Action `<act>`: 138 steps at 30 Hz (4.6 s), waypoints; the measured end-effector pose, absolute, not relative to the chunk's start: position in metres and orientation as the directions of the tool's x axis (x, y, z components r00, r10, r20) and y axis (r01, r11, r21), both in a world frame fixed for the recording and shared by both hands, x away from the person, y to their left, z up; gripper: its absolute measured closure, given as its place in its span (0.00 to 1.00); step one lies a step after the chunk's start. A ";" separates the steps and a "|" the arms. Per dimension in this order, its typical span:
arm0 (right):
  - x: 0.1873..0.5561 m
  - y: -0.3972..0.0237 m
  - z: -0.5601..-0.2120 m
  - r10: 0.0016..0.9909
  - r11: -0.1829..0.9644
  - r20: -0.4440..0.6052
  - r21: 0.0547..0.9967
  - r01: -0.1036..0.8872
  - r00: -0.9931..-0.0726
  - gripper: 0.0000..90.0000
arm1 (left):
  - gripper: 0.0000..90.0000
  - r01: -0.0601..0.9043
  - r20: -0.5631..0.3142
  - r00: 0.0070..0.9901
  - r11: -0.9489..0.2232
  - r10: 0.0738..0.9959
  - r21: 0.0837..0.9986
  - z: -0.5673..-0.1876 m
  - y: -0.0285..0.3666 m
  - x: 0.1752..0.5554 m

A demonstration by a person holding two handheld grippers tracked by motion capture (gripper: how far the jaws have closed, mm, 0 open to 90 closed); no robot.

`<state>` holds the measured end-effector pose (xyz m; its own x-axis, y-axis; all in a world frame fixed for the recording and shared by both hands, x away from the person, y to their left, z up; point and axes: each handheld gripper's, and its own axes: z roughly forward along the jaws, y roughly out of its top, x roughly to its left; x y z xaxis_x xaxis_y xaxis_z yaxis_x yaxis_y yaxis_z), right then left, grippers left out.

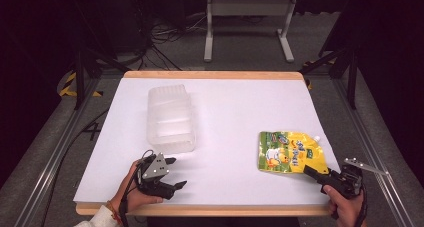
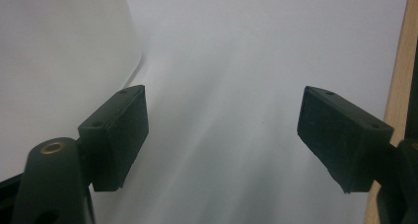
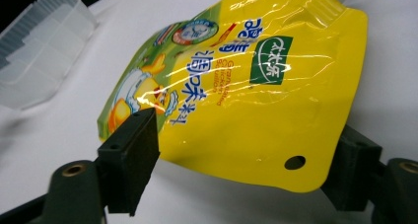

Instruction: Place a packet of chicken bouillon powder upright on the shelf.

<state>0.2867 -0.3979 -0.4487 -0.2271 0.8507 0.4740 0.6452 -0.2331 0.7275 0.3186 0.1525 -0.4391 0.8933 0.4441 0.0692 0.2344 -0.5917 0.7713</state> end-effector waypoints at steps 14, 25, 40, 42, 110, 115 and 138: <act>0.297 -0.396 -0.434 0.826 -0.298 0.501 0.776 0.556 -0.257 0.93 | 0.22 0.233 0.076 0.895 -0.608 0.439 0.759 -0.440 0.148 0.318; 0.292 -0.360 -0.395 0.844 -0.110 0.292 0.915 0.389 -0.449 1.00 | 0.22 0.237 0.073 0.891 -0.595 0.449 0.768 -0.438 0.148 0.318; 0.289 -0.310 -0.363 0.821 0.090 0.071 0.964 0.251 -0.567 1.00 | 0.22 0.236 0.072 0.889 -0.587 0.452 0.774 -0.436 0.148 0.318; 0.289 -0.309 -0.362 0.817 0.097 0.065 0.964 0.247 -0.574 1.00 | 0.22 0.235 0.072 0.889 -0.586 0.452 0.776 -0.435 0.147 0.318; 0.289 -0.227 -0.337 0.564 0.294 -0.132 0.955 0.049 -0.815 1.00 | 0.99 0.088 0.127 0.926 -0.532 0.355 0.842 -0.398 0.070 0.353; 0.292 -0.226 -0.337 0.582 0.281 -0.123 0.958 0.056 -0.804 1.00 | 1.00 0.090 0.136 0.919 -0.530 0.371 0.843 -0.395 0.072 0.354; 0.338 -0.171 -0.297 0.608 0.215 -0.135 0.977 -0.001 -0.782 0.99 | 1.00 0.117 0.147 0.799 -0.390 0.583 0.913 -0.353 0.127 0.375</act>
